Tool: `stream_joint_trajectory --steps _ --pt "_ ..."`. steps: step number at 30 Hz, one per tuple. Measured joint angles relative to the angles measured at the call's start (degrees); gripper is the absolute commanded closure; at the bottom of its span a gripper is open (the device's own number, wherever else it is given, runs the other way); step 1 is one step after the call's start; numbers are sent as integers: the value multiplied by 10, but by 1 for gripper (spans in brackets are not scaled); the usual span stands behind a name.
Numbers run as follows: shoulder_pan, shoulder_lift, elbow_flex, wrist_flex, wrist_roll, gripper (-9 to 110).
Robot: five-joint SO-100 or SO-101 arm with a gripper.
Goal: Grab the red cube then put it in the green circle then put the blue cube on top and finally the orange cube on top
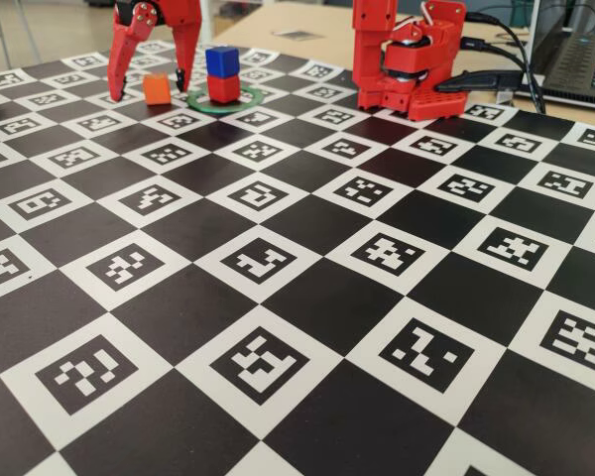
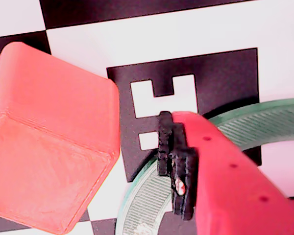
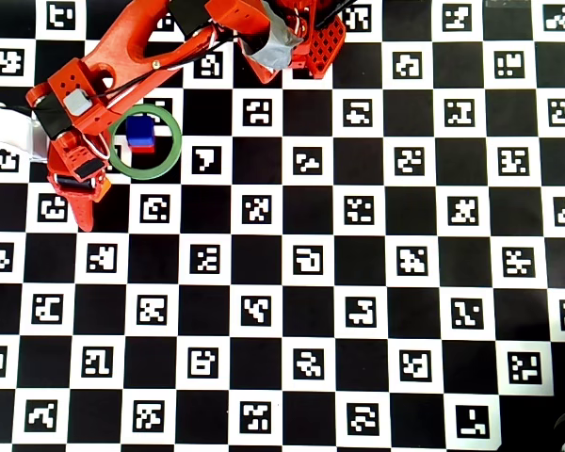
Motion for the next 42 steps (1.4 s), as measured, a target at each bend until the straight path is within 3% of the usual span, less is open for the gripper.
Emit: stream_joint_trajectory --steps 42 --pt "-26 -11 0 0 190 54"
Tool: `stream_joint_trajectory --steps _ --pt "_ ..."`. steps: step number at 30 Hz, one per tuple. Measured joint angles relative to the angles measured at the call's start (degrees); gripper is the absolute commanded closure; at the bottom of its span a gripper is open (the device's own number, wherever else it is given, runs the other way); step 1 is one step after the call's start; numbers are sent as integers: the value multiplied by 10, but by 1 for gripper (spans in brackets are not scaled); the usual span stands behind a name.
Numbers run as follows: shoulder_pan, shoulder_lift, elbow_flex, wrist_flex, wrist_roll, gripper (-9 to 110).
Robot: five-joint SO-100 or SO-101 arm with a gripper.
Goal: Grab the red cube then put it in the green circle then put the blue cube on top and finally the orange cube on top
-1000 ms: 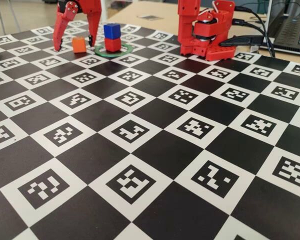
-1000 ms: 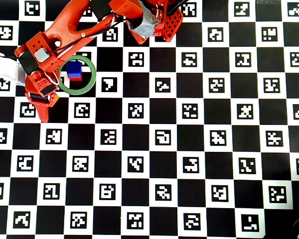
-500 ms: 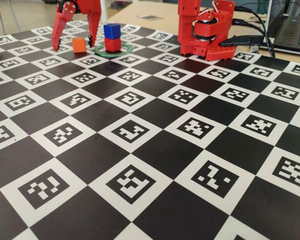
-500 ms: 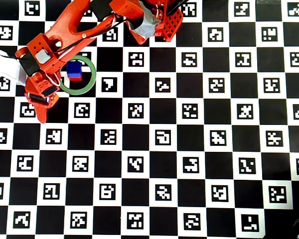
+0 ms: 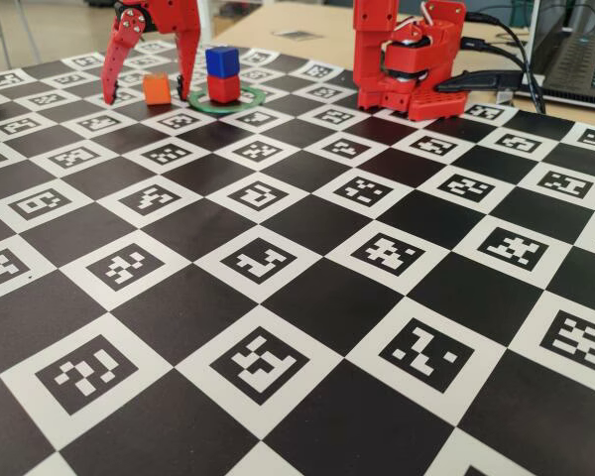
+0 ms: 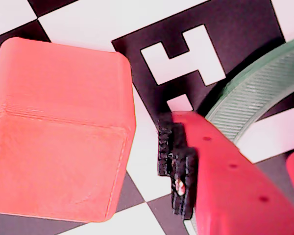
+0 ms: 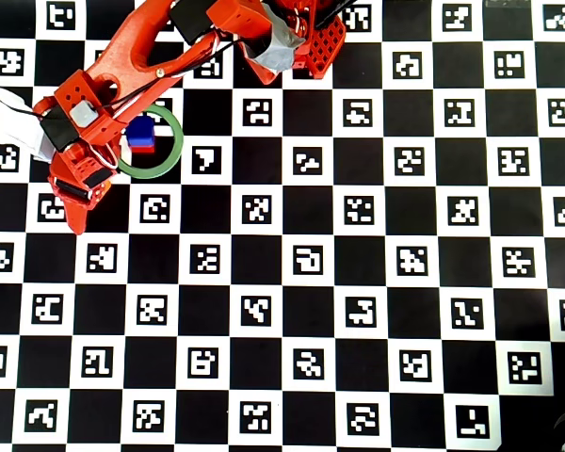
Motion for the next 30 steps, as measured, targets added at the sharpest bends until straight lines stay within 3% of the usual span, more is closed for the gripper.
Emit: stream_joint_trajectory --steps 30 --pt "7 0 0 -13 40 57"
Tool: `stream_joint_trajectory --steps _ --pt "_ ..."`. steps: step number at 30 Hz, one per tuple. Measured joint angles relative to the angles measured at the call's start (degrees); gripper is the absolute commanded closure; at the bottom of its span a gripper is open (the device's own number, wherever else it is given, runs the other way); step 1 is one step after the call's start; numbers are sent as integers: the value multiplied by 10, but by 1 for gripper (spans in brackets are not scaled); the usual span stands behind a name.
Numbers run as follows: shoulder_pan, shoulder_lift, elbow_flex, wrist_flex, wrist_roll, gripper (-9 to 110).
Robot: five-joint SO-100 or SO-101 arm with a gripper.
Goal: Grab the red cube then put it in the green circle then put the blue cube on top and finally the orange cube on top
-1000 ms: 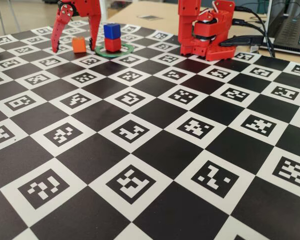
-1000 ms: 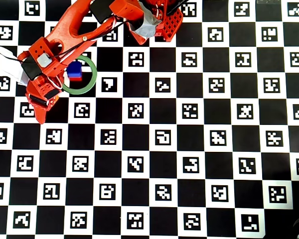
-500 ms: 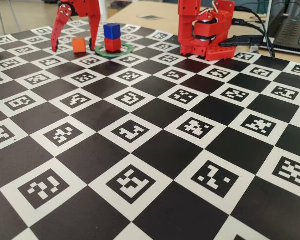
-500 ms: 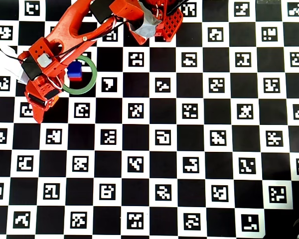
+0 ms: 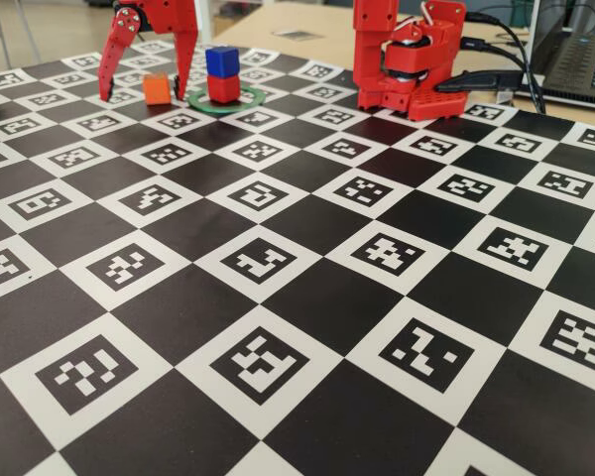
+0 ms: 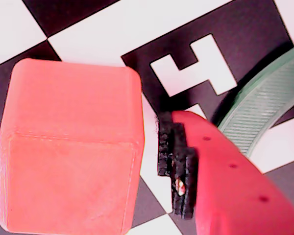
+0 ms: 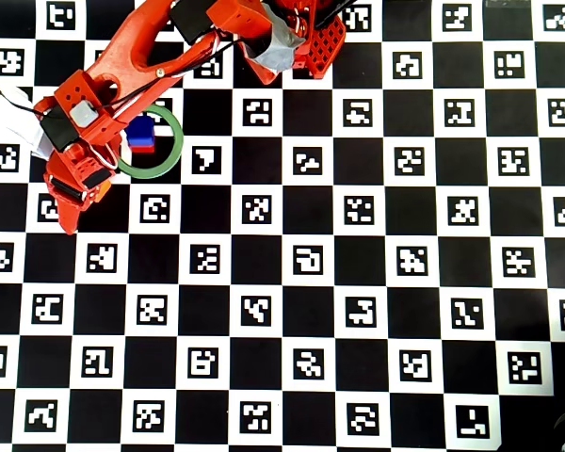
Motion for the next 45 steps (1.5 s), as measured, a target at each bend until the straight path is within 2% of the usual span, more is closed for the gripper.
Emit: stream_joint_trajectory --steps 8,17,21,34,45 --pt "2 0 0 0 -2 65" --pt "4 0 -6 -11 -2 91" --pt "4 0 -6 -11 -2 95" --pt "4 0 -19 -11 -8 98" --pt "4 0 -112 69 -23 99"
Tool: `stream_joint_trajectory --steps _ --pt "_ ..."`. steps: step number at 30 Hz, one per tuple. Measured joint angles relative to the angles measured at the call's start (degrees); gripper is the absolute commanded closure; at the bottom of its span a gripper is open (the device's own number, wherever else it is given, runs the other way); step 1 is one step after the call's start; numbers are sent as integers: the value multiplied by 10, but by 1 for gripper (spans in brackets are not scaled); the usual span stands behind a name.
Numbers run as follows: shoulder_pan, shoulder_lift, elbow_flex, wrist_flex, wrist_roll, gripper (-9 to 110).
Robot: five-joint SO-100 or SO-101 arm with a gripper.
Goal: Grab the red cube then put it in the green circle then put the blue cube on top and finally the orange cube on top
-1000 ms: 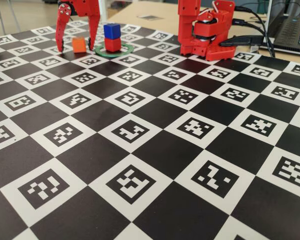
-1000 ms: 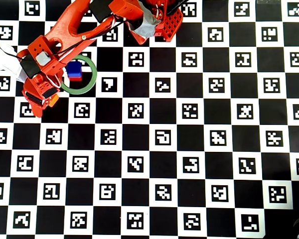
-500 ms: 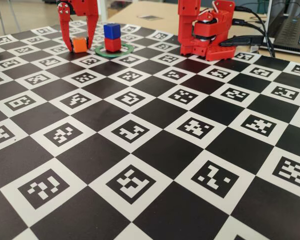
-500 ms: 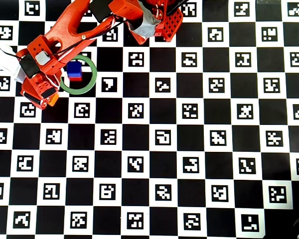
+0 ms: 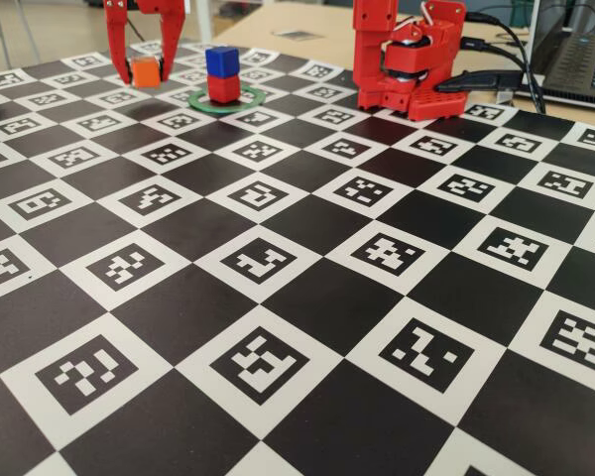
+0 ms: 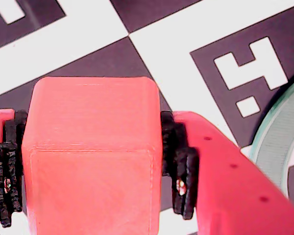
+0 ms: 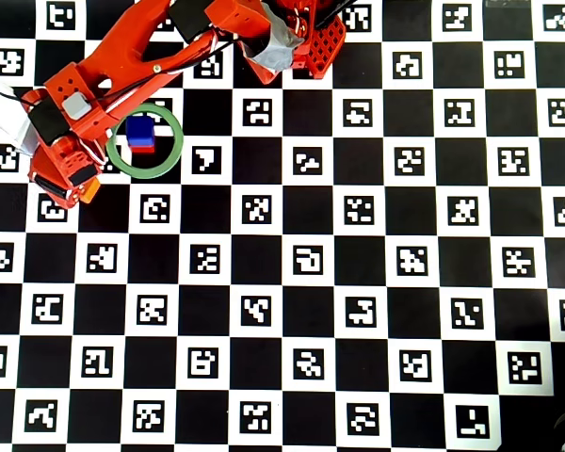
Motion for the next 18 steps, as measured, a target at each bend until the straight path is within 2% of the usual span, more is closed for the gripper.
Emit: stream_joint_trajectory --steps 9,18 --pt "8 1 -67 98 -30 99" --pt "32 84 -79 180 -93 99"
